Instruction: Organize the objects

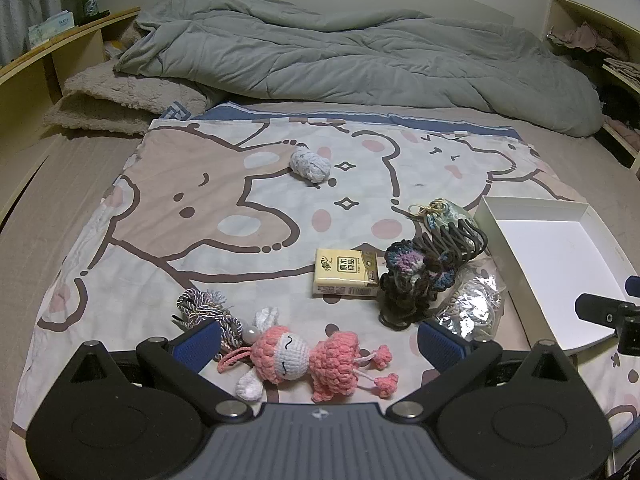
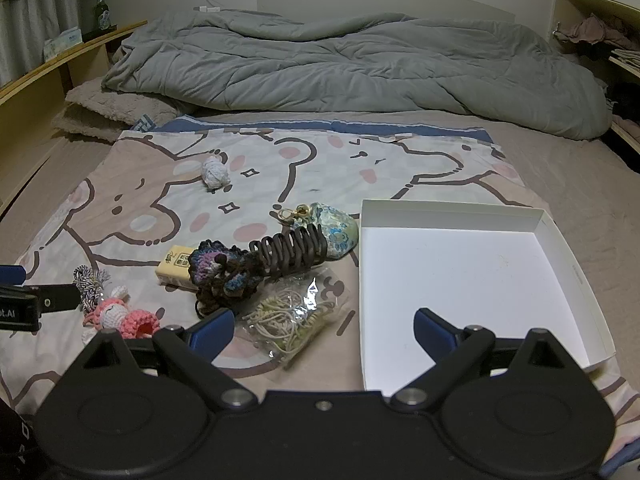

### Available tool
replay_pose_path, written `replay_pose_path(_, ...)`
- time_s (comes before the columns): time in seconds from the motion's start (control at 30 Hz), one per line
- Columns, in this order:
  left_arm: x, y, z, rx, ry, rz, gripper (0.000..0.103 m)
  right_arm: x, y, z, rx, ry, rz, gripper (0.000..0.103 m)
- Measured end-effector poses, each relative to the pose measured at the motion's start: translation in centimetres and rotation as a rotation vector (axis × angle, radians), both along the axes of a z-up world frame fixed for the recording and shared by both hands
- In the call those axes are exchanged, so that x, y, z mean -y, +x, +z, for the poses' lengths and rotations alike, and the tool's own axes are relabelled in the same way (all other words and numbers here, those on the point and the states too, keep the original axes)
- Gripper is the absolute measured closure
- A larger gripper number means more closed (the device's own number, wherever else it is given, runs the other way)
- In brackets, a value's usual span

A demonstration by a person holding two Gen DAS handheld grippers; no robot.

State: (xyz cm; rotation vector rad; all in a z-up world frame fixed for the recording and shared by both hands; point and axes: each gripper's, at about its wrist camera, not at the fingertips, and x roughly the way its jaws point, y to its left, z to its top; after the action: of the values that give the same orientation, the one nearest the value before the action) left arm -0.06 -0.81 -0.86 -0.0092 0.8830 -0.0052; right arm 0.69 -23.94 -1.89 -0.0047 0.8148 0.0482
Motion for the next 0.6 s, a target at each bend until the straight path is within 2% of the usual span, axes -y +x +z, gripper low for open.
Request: replay_pose_path(0.6, 0.33, 0.03, -0.03, -0.002, -0.014, -0.005, 0.0, -0.05, 0.1, -0.1, -0.001, -0.001, 0.002, 0.006)
